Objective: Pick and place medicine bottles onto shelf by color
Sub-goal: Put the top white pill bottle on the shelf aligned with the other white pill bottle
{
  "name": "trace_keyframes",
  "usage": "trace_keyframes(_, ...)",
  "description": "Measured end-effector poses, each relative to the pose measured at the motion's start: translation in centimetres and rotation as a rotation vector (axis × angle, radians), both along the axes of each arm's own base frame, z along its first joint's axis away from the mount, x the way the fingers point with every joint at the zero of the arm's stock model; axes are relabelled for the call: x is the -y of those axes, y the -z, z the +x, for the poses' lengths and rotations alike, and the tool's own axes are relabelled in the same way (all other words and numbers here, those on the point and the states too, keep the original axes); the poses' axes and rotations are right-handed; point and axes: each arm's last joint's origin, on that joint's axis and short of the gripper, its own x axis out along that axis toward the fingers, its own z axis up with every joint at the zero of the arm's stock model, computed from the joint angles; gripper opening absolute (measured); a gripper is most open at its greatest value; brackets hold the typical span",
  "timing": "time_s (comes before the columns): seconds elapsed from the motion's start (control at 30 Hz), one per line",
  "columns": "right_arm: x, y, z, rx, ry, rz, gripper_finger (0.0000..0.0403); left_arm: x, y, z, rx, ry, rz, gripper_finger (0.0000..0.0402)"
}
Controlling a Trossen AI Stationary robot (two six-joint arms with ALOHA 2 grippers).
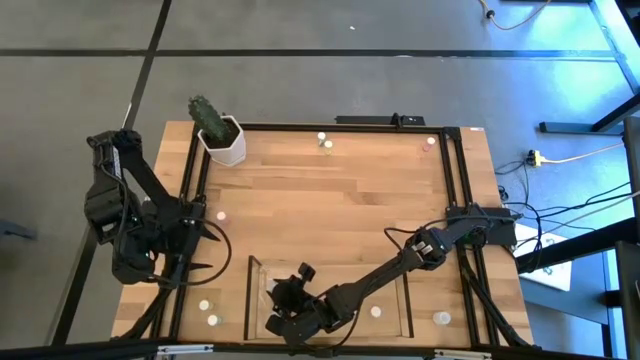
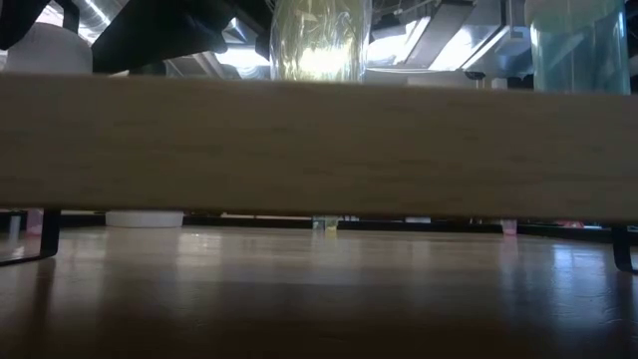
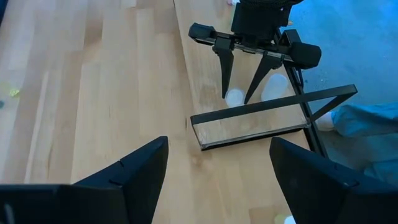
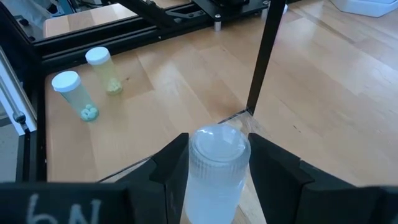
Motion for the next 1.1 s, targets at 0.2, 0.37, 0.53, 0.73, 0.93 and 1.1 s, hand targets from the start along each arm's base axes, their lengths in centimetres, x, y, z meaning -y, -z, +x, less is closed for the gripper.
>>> trace_keyframes(0.2, 0.01, 0.02, -0.02, 0.006, 0.013, 0.019, 0.0156, 0.00, 0.00, 0.00, 0.000, 0.000, 0.000, 0.0275)
trace_keyframes(0.37, 0.02, 0.01, -0.03, 0.006, 0.014, 0.020, 0.0156, 0.00, 0.00, 0.00, 0.000, 0.000, 0.000, 0.0275)
trace_keyframes(0.53, 0.02, 0.01, -0.03, 0.007, 0.015, 0.019, 0.0156, 0.00, 0.00, 0.00, 0.000, 0.000, 0.000, 0.0275)
trace_keyframes(0.73, 0.03, 0.01, -0.04, 0.007, 0.017, 0.020, 0.0161, 0.00, 0.00, 0.00, 0.000, 0.000, 0.000, 0.0275)
trace_keyframes(0.93, 0.06, -0.01, -0.05, 0.009, 0.023, 0.014, 0.0184, 0.00, 0.00, 0.00, 0.000, 0.000, 0.000, 0.0275)
trace_keyframes(1.1, 0.06, -0.01, -0.05, 0.009, 0.023, 0.014, 0.0201, 0.00, 0.00, 0.00, 0.000, 0.000, 0.000, 0.0275)
